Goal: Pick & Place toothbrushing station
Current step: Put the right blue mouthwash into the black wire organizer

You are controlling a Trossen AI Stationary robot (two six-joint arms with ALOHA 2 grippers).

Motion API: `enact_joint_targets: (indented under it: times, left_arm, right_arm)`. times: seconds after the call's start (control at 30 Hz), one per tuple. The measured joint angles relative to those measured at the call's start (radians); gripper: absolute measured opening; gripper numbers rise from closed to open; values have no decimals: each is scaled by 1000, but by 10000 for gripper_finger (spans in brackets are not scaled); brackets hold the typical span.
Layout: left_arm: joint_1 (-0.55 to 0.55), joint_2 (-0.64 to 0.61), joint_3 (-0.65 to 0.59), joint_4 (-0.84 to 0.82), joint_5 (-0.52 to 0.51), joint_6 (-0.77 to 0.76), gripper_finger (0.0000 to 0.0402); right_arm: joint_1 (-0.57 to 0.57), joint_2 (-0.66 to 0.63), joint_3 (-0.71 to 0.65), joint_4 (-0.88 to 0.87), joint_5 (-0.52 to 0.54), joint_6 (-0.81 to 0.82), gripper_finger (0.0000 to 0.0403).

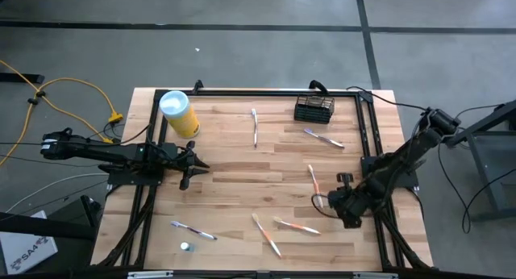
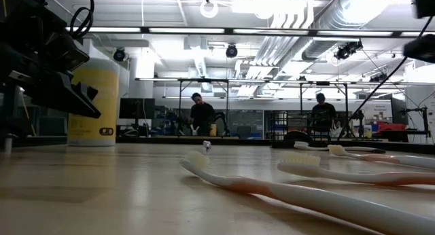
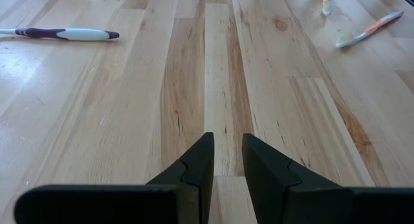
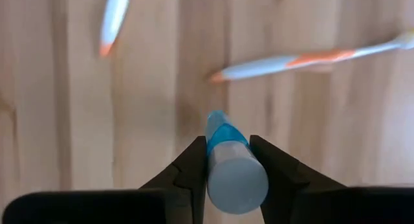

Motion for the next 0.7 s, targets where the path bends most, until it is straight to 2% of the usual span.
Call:
enact_joint_targets:
  times: [0.2,0.4,0.7]
  left_arm:
    - [0,0,0,0,0,0,77]
    - [0,0,0,0,0,0,77]
    - [0,0,0,0,0,0,77]
  right_arm:
    - [-147,-63,41,-46,36,-76,90]
    - [-318,-67,171,-161,56,-182,90]
    - [-605,-67,322,-228,46,-387,90]
